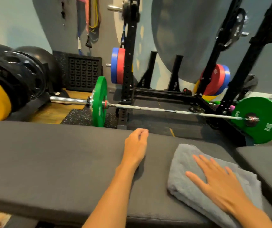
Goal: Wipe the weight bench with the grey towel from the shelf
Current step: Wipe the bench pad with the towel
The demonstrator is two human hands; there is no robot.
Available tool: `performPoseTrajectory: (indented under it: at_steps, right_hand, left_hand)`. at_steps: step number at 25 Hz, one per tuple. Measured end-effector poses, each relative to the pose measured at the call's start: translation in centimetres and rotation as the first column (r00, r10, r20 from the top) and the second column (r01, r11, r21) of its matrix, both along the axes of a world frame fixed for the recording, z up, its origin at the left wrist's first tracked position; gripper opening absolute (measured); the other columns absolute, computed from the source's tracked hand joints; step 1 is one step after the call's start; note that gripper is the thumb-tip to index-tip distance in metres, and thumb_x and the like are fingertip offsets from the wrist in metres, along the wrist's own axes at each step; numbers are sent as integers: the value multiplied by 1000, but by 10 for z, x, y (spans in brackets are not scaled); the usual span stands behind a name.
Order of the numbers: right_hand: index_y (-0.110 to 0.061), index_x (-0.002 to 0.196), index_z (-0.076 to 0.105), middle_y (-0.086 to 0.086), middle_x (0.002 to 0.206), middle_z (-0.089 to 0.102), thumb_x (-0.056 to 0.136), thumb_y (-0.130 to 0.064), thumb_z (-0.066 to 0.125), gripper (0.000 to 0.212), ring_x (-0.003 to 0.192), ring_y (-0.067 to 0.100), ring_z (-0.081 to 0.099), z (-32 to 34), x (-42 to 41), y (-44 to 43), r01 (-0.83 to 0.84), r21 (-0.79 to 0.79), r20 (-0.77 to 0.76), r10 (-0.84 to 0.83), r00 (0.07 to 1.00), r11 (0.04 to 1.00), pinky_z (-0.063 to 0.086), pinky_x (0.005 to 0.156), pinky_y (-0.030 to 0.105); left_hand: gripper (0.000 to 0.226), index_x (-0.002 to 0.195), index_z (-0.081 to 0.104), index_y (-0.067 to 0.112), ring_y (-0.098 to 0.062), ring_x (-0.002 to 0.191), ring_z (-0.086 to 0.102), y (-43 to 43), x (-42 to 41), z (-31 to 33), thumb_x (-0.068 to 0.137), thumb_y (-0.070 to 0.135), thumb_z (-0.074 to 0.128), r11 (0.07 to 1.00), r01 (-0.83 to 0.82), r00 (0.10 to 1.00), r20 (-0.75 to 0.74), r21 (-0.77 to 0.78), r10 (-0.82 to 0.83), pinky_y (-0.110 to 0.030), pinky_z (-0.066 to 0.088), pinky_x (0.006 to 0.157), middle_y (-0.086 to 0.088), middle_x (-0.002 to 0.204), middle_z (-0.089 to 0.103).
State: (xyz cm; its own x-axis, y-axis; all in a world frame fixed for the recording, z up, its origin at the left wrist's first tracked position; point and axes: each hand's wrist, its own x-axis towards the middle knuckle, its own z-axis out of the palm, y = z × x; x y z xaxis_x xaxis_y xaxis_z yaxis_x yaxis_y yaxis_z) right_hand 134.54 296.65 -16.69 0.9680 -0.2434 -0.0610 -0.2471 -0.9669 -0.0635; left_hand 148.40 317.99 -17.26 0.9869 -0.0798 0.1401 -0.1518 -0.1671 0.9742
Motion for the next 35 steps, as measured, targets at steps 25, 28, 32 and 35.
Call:
performPoseTrajectory:
  at_steps: [25, 28, 32, 35]
  right_hand:
    - [-27, 156, 8, 3, 166, 8, 88, -77, 13, 85, 151, 33, 7, -13, 206, 514, -677, 26, 107, 672, 733, 735, 4, 114, 65]
    - [-24, 156, 12, 5, 165, 14, 90, -75, 16, 84, 149, 35, 14, -11, 215, 552, -726, -16, 110, 723, 682, 687, 11, 112, 66]
    - [-22, 155, 16, 3, 165, 13, 90, -74, 21, 83, 150, 34, 10, -11, 206, 548, -756, 51, 115, 748, 653, 652, 7, 112, 68]
    - [-23, 156, 14, 3, 166, 9, 90, -74, 23, 84, 151, 34, 3, -13, 178, 533, -776, 125, 101, 770, 630, 619, -1, 111, 70]
  left_hand:
    - [23, 106, 72, 20, -10, 97, 66, 457, 22, -11, 85, 25, 65, 825, -524, 851, 154, 211, 502, -25, 48, 85, 2, 103, 74]
    - [28, 106, 71, 20, -13, 102, 65, 471, 24, -19, 79, 27, 68, 821, -571, 814, 112, -24, 570, -33, 49, 92, 0, 105, 73]
    - [22, 100, 74, 14, -18, 96, 64, 474, 22, -24, 79, 19, 71, 812, -550, 813, 101, -195, 574, -34, 48, 90, -5, 98, 72]
    - [32, 92, 76, 15, -27, 101, 65, 485, 20, -21, 74, 40, 65, 842, -499, 863, -29, -205, 505, -46, 46, 96, -13, 106, 72]
